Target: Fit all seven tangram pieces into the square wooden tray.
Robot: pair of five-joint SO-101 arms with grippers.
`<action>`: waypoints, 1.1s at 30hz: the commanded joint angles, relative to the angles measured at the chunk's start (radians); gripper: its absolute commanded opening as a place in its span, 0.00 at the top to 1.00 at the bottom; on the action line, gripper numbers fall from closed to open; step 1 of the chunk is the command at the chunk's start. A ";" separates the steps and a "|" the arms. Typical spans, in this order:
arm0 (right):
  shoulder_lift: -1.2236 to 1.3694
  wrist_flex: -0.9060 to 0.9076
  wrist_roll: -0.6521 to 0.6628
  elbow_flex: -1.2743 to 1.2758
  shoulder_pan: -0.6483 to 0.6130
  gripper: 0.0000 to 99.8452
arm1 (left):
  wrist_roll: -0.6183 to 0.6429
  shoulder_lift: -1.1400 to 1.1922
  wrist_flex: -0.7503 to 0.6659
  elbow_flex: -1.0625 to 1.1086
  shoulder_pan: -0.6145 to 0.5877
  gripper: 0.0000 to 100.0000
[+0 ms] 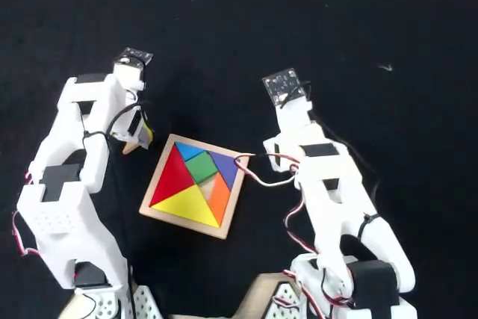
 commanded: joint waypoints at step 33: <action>-0.042 -0.021 -0.008 -0.002 0.017 0.99 | 0.078 -0.020 0.324 -0.286 -0.031 0.97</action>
